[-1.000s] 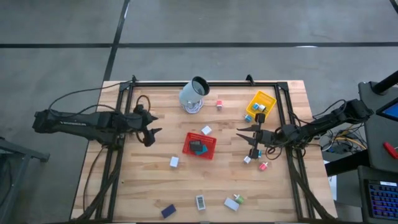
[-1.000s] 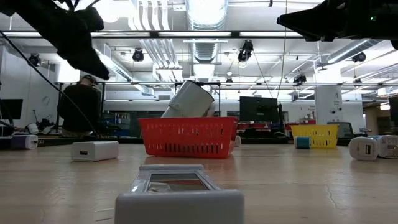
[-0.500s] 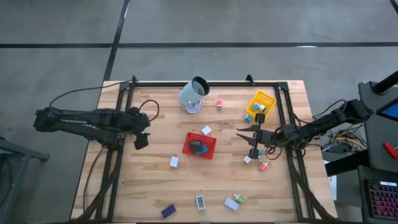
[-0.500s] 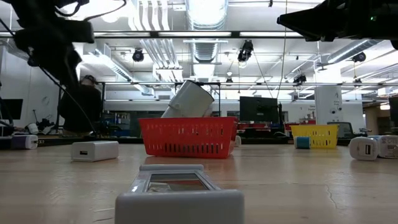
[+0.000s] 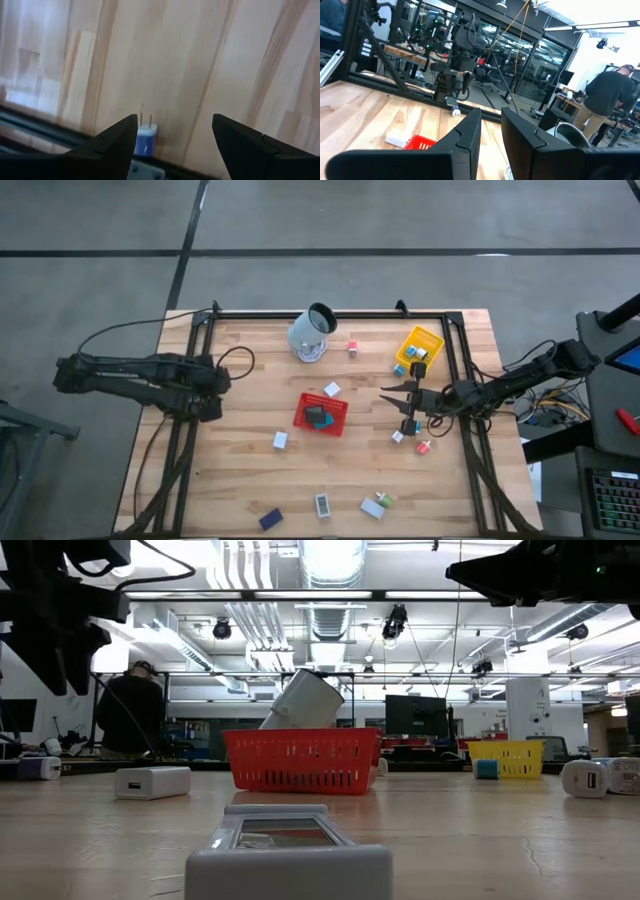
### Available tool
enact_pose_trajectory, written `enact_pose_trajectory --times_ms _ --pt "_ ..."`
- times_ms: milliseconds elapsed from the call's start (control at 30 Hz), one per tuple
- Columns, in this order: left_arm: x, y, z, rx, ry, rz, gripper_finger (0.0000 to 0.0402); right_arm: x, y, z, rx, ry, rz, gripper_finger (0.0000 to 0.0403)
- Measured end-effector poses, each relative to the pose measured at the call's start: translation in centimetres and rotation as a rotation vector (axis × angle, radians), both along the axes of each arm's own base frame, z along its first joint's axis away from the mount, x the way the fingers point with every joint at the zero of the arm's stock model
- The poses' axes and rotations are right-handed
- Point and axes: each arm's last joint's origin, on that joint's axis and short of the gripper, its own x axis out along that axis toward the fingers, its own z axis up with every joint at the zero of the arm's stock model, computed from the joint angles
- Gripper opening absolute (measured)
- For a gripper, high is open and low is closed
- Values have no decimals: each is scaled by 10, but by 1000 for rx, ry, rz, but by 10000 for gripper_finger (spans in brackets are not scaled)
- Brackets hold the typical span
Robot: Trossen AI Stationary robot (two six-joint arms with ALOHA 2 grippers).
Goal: Pick & Place Office items
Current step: Put the violet charger adapter into the yellow basket
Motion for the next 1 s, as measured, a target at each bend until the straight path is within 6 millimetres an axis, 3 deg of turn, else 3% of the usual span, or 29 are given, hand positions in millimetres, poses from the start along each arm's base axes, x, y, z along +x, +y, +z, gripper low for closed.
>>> enact_pose_trajectory --times_ms 300,667,1000 --pt "-1 8 8 -21 -10 42 261 0 0 0 4 -1 1 73" --pt "-8 29 -3 -101 38 232 260 0 0 0 8 -1 1 73" --pt "9 49 -24 -188 235 349 259 0 0 0 6 -1 1 73"
